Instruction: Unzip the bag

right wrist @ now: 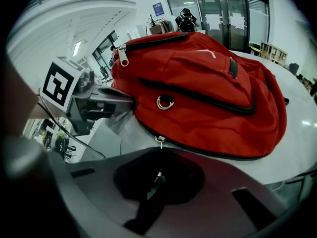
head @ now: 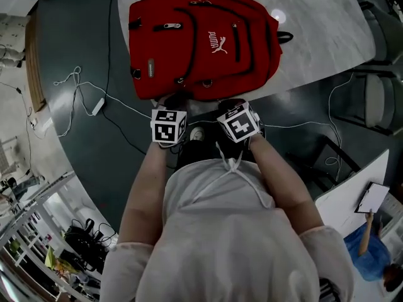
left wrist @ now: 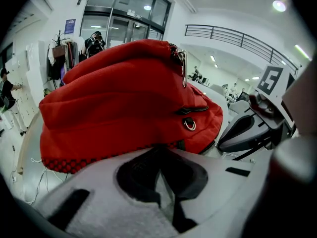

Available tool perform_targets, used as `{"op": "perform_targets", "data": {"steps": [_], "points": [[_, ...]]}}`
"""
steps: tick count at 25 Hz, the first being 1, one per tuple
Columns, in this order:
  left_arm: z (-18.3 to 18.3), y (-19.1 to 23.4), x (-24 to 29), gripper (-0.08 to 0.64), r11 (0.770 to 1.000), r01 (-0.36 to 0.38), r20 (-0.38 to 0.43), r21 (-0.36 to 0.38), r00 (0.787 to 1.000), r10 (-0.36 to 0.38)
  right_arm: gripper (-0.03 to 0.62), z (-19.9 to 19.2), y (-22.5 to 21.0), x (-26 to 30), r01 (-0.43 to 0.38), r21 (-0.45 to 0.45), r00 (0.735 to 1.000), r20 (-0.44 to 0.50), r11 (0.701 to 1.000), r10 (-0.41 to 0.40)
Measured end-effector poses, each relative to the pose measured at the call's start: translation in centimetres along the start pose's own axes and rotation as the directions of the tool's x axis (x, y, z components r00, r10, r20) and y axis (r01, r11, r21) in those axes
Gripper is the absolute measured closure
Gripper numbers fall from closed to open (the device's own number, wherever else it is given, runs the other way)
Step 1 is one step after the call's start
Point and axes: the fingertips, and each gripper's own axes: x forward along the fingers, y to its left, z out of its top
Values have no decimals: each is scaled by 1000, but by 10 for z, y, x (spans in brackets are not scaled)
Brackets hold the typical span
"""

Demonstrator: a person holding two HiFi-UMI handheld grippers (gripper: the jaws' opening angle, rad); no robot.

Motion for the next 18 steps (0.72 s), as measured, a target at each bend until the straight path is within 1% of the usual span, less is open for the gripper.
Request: {"op": "perform_targets", "data": {"steps": [2,9,12,15,18], "points": [[0,1,1,540,1000,2,-2,-4,1000,-2,565,-2,-10,-6,17,-9,1000,1,1000,-17],[-1,1,1,540,1000,9,-14,-16,1000,-9,565,-13,-36,-18,27,23,1000,-2,999,-27],[-1,3,1,540,1000,6,-22,-22,1000,-6,565,-16,-44,-23,26,17,999,-23,1000,-26],[-2,2,0,540,1000,-8,-22,-11,1000,8,565,-20,-55,-27,29,2,999,-42,1000,-29],[-1,3,0,540,1000,-25,-21,2,999,25,565,-25,-67,-31,40,13,998,-57,999,-39]]}}
